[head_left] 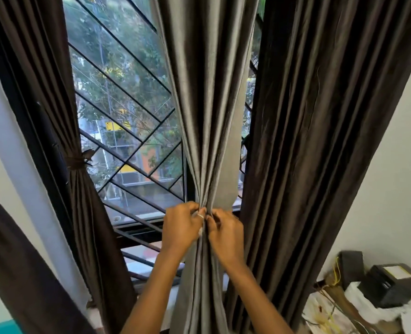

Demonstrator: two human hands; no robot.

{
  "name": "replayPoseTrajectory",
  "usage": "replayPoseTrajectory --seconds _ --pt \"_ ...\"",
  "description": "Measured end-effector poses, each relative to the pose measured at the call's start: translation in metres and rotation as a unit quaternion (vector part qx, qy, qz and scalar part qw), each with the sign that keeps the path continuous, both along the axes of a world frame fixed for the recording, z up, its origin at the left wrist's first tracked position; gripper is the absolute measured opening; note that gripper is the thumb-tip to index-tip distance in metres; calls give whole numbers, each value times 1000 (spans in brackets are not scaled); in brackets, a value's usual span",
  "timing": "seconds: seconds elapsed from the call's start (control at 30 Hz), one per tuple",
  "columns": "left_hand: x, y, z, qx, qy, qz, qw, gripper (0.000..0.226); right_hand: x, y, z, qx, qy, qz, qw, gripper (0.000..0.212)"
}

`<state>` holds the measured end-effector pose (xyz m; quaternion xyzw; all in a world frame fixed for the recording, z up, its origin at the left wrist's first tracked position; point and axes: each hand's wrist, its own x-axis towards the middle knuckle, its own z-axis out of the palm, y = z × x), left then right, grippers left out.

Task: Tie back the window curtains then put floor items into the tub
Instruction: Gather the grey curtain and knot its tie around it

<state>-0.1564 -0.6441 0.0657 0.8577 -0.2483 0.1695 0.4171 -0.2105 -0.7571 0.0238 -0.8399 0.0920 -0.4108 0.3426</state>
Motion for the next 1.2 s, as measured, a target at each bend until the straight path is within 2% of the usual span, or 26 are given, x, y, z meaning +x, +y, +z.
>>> replayPoseTrajectory --seconds 0.1,0.37,0.5,0.6,0.67,0.77,0.83,0.9,0.97,1.0,1.07,1.13,1.2 --pt "3 4 -4 -19 19 0 1000 34 4 8 -1 13 6 4 1000 10" --pt "-2 19 6 -2 80 -48 996 12 5 20 -4 45 1 49 998 12" --pt "-7 16 12 -14 107 -46 993 14 2 25 -7 82 17 84 993 18" --pt "-9 9 16 -27 106 -9 994 40 -2 28 -7 104 11 109 989 20" --pt "-10 3 18 -7 89 23 996 48 -5 29 -7 119 7 124 985 17" --pt "-10 0 18 24 72 54 996 40 -9 29 -11 93 11 111 989 24" --pt "-8 1 18 29 74 53 995 36 -11 24 -9 131 3 153 979 29" --pt "-8 3 17 31 77 23 996 31 -13 15 -6 153 -9 157 976 33" --pt "-6 8 16 26 83 -23 996 21 -10 -2 -5 198 -14 119 973 34" --pt "-6 12 16 18 89 -46 995 19 -7 -11 -4 229 -11 101 968 35" --pt "-6 20 16 3 113 -80 990 21 -2 -27 0 278 8 110 954 56" --pt "-7 28 17 -10 151 -113 982 20 4 -41 9 327 23 167 930 73" --pt "-12 34 20 -44 209 -157 964 15 8 -53 21 379 49 248 890 71"
